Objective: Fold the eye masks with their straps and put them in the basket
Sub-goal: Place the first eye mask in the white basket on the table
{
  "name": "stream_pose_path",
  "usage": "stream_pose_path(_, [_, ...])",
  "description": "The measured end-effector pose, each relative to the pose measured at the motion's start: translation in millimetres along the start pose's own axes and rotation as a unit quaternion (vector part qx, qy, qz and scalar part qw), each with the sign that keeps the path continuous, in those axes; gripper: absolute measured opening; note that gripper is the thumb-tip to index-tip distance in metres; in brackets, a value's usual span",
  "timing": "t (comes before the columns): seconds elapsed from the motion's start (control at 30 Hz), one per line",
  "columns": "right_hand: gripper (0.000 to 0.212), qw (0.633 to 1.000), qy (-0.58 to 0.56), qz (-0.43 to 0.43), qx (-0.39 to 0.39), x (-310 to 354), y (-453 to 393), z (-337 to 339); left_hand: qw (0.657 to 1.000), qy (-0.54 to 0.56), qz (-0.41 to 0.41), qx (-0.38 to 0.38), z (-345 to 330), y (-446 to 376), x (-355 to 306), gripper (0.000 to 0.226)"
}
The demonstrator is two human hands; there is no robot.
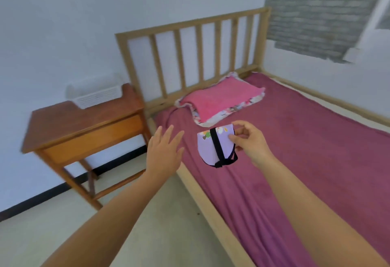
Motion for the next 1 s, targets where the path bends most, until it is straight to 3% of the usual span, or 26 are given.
stream_pose_path(0.1, [0.031, 0.999, -0.007, -0.001, 0.038, 0.7, -45.7, -69.8, 0.997, -0.033, 0.064, -0.008, 7.9, -12.0, 78.2, 0.039])
stream_pose_path(0.3, [0.027, 0.994, -0.016, 0.005, 0.106, -9.0, -150.4, -195.5, 0.978, 0.002, 0.200, -0.058, -0.3, -50.2, 203.5, 0.048])
stream_pose_path(0.6, [0.026, 0.980, -0.055, 0.011, 0.192, -0.3, -338.7, -357.7, 0.935, 0.004, 0.350, -0.057, -8.5, -179.9, 346.4, 0.053])
stream_pose_path(0.8, [0.024, 0.969, -0.043, -0.010, 0.244, -5.9, -458.9, -472.3, 0.913, -0.026, 0.406, -0.033, -24.0, -257.1, 439.6, 0.052])
stream_pose_path(1.0, [0.025, 0.962, -0.020, -0.035, 0.271, -18.0, -516.4, -560.1, 0.910, -0.030, 0.413, 0.004, -44.0, -305.9, 519.8, 0.052])
Point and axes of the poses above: each hand's wrist, its own y-axis away from the middle knuckle, its own z-axis out of the back of the hand, x = y × z, the point moved 2 cm from there along -y, towards the middle knuckle, and after that the axes turned 3 degrees about z, right-handed, at the moved point
